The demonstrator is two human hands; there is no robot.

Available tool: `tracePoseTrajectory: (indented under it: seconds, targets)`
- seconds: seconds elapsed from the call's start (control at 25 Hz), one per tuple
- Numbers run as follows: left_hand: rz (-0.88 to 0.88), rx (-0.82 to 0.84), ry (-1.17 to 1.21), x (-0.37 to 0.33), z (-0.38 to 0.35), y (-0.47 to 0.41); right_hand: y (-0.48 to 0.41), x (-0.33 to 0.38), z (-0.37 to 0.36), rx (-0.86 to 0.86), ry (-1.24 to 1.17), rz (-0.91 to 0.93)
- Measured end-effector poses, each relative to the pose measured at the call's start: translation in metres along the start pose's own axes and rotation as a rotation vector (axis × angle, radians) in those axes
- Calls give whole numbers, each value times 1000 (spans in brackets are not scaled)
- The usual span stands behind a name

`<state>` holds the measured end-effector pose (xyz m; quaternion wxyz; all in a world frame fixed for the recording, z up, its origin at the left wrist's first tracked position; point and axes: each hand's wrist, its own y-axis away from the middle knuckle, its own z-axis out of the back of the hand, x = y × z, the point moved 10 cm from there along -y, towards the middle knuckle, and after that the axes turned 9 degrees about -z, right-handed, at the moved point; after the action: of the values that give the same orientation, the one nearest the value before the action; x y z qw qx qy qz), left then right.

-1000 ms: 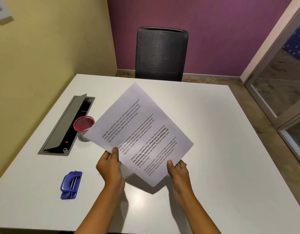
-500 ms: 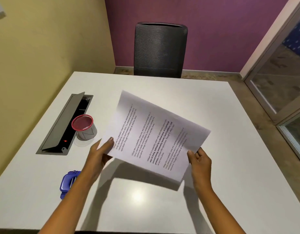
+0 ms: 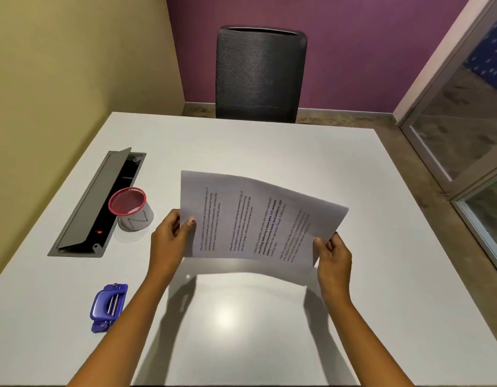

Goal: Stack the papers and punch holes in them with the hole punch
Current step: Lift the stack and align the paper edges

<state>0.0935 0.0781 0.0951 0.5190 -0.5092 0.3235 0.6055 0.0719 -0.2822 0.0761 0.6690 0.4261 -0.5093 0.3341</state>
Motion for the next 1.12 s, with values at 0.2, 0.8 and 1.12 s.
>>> tracePoseTrajectory:
  seconds: [0.2, 0.8, 1.12]
  targets:
    - [-32, -116, 10, 3, -6, 16, -4, -13, -2, -21, -51, -14]
    - [-19, -165, 67, 17, -13, 48, 3, -32, 4, -57, -100, -39]
    - [39, -188, 73, 22, -15, 58, 7, -29, 11, -65, -110, -12]
